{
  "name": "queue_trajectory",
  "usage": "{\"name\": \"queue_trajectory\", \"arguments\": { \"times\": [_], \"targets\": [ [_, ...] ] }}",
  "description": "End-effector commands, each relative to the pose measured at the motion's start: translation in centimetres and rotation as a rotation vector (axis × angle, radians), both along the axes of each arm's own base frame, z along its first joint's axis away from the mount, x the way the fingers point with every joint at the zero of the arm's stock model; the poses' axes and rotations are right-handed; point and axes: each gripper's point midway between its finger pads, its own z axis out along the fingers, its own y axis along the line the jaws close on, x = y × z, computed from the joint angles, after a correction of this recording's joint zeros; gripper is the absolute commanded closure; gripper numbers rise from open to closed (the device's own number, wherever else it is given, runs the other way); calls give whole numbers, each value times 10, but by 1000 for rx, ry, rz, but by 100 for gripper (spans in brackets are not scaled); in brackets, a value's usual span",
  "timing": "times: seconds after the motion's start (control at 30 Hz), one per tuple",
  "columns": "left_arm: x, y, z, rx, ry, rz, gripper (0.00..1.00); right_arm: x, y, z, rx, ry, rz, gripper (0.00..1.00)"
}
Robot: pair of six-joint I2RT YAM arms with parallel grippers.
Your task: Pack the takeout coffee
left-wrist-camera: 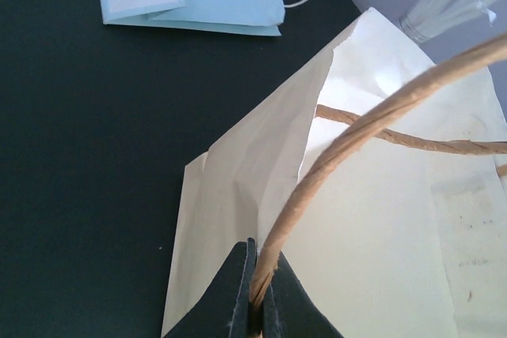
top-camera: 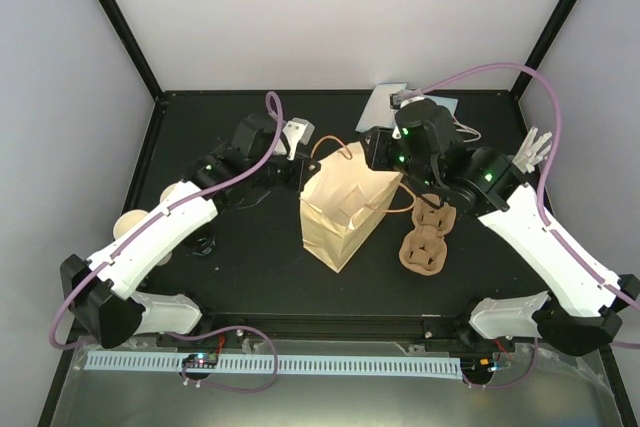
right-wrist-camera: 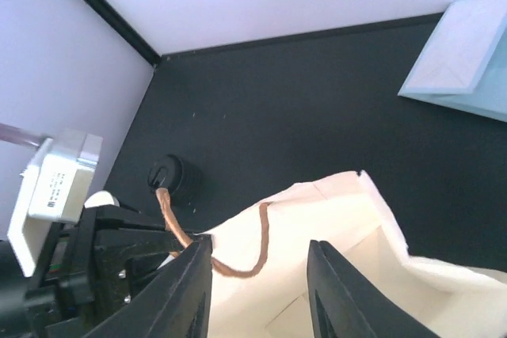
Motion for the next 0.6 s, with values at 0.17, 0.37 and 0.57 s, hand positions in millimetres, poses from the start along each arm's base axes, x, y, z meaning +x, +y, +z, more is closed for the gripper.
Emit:
{"name": "queue_trajectory", "arguments": {
  "times": [0.17, 0.37, 0.57],
  "targets": [
    [35, 25, 13, -87, 53, 211, 98, 8, -50, 19, -94, -83, -145, 52],
    [39, 29, 15, -166, 94, 259, 90, 11, -72, 3, -129, -32, -182, 38],
    [26, 28, 21, -211, 86, 220, 38, 10, -79, -18, -146, 20, -168, 23]
  ]
}}
